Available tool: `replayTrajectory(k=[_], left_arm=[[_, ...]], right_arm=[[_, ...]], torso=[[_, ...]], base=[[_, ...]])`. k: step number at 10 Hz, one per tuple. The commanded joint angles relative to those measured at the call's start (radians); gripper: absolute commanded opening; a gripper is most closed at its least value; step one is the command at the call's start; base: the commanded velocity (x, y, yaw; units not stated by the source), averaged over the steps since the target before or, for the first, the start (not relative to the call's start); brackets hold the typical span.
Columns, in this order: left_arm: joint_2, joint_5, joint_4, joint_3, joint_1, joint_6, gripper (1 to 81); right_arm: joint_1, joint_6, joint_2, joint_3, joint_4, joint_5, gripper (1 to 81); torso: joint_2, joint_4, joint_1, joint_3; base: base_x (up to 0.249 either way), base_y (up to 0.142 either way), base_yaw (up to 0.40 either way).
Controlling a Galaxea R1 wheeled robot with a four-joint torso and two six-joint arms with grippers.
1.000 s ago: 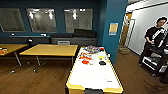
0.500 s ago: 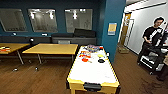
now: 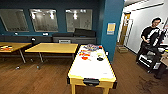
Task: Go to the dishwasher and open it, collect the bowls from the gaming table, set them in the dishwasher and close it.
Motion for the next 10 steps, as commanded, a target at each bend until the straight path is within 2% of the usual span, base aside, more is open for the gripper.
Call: replayTrajectory(k=[1, 10], left_arm=[[0.001, 0.041, 0.006, 0.003, -0.045, 0.006, 1.0], [-0.003, 0.041, 0.0, 0.003, -0.044, 0.004, 1.0]], right_arm=[[0.045, -0.002, -0.021, -0.002, -0.014, -0.049, 1.0], [0.045, -0.004, -0.005, -0.028, -0.014, -0.049, 1.0]], torso=[[0.0, 0.0, 0.001, 0.0], [-0.002, 0.0, 0.002, 0.001]], base=[[-0.109, 0.0, 0.0], [0.0, 0.0, 0.0]])
